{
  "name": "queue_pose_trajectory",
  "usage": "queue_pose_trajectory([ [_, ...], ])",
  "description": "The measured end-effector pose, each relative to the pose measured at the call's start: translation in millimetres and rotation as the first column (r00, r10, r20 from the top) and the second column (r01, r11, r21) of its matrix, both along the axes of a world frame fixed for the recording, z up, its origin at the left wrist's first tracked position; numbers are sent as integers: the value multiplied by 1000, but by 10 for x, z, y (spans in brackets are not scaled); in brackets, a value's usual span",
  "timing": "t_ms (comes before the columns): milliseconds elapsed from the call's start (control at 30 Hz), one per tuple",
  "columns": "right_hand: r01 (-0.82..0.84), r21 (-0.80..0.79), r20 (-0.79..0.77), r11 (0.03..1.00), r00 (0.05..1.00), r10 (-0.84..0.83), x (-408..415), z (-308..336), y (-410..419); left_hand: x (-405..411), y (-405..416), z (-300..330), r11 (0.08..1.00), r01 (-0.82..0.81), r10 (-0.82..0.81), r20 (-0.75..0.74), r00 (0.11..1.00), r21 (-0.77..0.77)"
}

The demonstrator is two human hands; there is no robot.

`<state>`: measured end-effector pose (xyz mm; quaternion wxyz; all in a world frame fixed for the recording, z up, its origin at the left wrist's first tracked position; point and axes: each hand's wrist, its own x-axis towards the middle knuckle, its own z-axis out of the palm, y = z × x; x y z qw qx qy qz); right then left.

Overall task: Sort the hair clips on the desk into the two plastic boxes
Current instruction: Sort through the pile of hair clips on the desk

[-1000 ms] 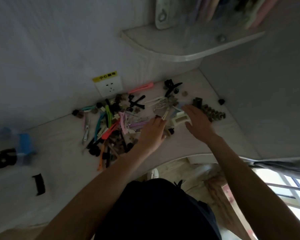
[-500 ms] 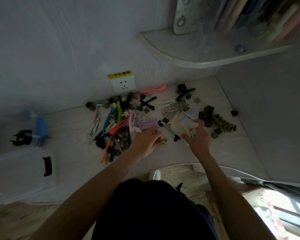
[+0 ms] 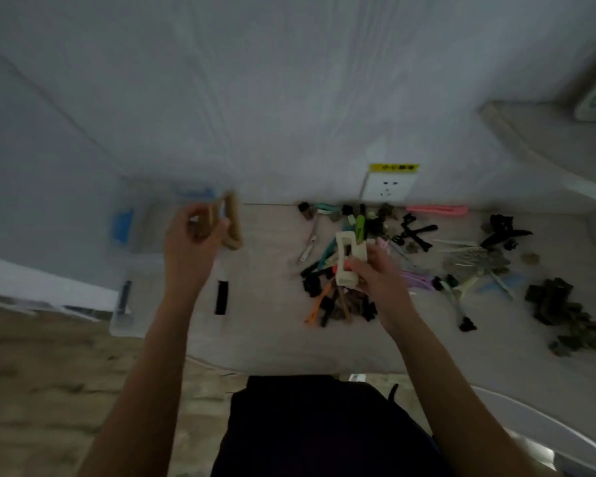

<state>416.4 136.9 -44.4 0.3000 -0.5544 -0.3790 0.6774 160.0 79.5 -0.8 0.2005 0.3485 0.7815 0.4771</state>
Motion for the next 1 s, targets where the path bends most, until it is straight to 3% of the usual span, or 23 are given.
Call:
queue_pose_trajectory([
  [100, -122, 80, 6, 989, 993, 122, -590, 115, 42, -683, -120, 9, 980, -96, 58, -214, 975, -173],
  [200, -207, 192, 78, 959, 978, 195, -1201, 245, 52, -1223, -138, -130, 931, -74, -69, -370, 926, -358],
  [333, -327, 346, 240, 879, 937, 254, -1820, 371, 74, -1479, -69, -324, 869, 41, -251, -369, 895, -492],
  [433, -469, 469, 428, 748, 862, 272, -2194, 411, 105, -1554, -115, -428, 834, 104, -345, -364, 865, -542],
  [500, -601, 531, 594, 598, 767, 243, -2453, 386, 151, -1621, -200, -473, 843, 123, -340, -342, 876, -523],
  [600, -776, 497, 800, 387, 583, 141, -2803, 250, 231, -1658, -328, -535, 889, 125, -304, -363, 881, -440],
  [733, -886, 412, 890, 212, 441, 111, -3021, 1, 271, -1621, -403, -526, 952, 124, -221, -349, 911, -279],
  [867, -792, 575, 814, 204, 579, -48, -2656, -12, 173, -1402, -311, -410, 975, 162, -203, -307, 930, -154],
  [1000, -687, 621, 759, 378, 647, -71, -1708, 57, -80, -837, -116, -283, 916, 400, -378, -363, 851, -17],
])
